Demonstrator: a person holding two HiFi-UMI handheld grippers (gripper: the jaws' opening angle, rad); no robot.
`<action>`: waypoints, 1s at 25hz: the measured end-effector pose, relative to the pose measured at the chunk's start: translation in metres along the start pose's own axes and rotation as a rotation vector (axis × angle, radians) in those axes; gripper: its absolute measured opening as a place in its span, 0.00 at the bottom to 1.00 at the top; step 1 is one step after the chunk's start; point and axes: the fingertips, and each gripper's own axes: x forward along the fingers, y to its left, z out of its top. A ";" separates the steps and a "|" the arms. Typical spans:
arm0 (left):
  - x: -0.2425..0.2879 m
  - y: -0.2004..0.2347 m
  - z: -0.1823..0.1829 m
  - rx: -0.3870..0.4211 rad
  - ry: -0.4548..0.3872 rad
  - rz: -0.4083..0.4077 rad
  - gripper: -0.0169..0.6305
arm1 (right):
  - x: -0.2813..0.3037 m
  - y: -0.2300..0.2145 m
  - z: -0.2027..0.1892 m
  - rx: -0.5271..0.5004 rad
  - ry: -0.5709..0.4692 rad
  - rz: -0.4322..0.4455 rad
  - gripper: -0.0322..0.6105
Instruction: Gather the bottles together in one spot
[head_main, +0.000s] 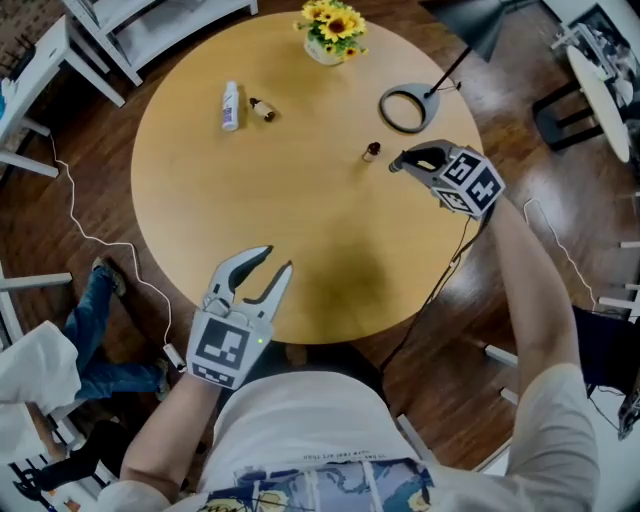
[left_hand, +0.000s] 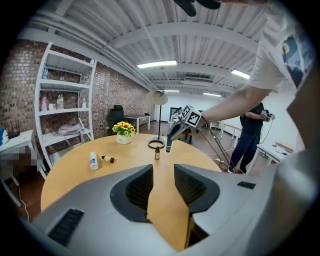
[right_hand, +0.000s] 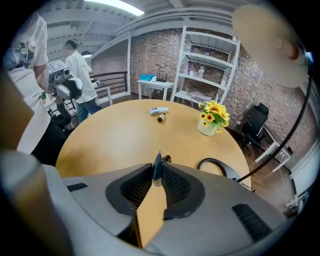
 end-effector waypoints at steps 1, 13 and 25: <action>-0.003 0.001 -0.002 -0.008 0.005 0.009 0.23 | 0.008 -0.005 -0.003 -0.012 0.012 0.007 0.17; -0.006 -0.002 -0.025 -0.096 0.060 0.059 0.23 | 0.058 -0.033 -0.020 -0.041 0.026 0.086 0.17; 0.012 -0.018 -0.018 -0.083 0.070 0.034 0.23 | 0.063 -0.038 -0.028 -0.055 0.012 0.108 0.17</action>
